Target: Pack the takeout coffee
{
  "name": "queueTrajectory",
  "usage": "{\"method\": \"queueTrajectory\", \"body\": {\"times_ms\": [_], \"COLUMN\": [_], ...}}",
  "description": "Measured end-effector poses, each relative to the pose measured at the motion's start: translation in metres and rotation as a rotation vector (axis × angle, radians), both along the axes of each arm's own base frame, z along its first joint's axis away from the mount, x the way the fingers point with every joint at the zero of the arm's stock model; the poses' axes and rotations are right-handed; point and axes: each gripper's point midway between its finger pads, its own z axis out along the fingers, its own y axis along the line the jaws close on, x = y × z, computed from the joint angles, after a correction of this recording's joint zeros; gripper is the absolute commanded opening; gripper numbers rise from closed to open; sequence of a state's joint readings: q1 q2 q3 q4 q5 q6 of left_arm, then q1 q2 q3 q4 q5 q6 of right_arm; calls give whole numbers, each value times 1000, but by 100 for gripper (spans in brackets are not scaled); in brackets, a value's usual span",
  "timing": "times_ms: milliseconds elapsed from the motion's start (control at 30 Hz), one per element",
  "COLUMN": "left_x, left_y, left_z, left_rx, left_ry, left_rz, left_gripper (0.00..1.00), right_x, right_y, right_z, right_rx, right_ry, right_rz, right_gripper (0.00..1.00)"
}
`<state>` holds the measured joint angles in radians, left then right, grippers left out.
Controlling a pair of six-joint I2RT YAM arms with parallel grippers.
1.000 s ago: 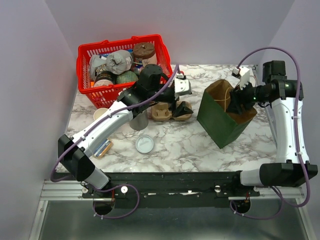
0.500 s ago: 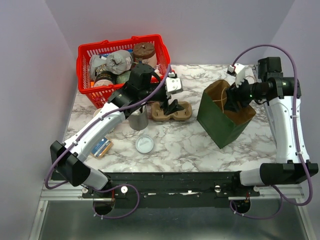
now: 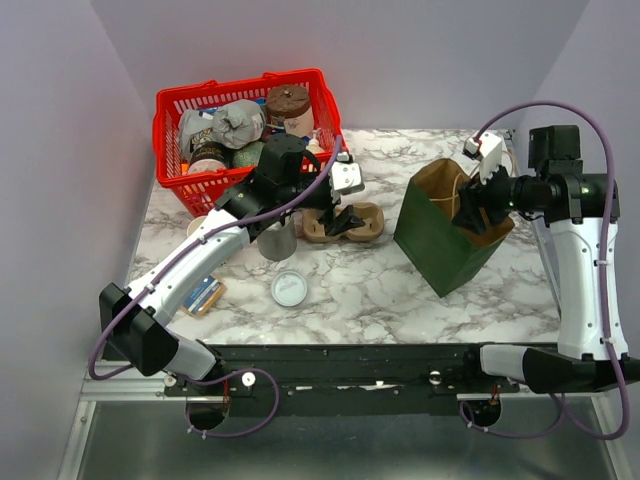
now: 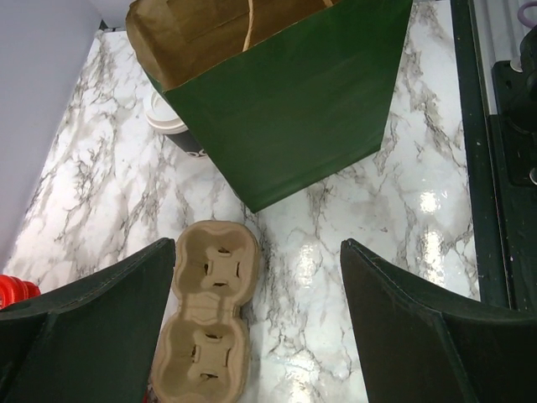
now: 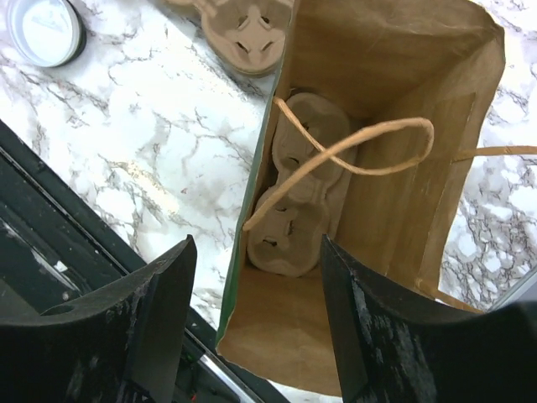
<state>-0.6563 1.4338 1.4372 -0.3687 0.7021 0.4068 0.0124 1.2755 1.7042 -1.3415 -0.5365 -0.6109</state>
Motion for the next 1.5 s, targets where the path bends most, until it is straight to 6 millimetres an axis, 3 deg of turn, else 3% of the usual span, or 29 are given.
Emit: {"method": "queueTrajectory", "body": {"times_ms": [267,433,533,567,667,733,767,900,1200,1500], "left_x": [-1,-1,-2,-2,-3,-3,-3,-3,-1,16], "left_y": [0,0,1,1,2,2,2,4,5,15], "left_z": [-4,-4,-8,-9,-12,-12,-12,-12,-13,-11], "left_rx": [0,-3,0,2,5,5,4,6,13,48], "left_ry": [20,23,30,32,36,36,35,30,14,-37], "left_rz": [5,6,8,8,10,11,11,19,29,79], "left_gripper": [87,87,87,87,87,87,87,87,87,87], "right_x": [1,-5,-7,-7,-3,3,6,10,-24,-44], "right_y": [0,1,3,4,7,9,10,12,13,39], "right_z": [0,-29,-40,-42,-47,-46,-42,-19,38,80], "right_rx": [-6,-4,-6,-7,-9,-7,-6,-23,-48,-13], "right_ry": [-8,84,124,131,150,152,150,60,-192,-343], "right_rz": [7,12,24,30,46,54,54,65,122,263], "right_gripper": [69,68,56,43,18,9,2,1,0,1]}}
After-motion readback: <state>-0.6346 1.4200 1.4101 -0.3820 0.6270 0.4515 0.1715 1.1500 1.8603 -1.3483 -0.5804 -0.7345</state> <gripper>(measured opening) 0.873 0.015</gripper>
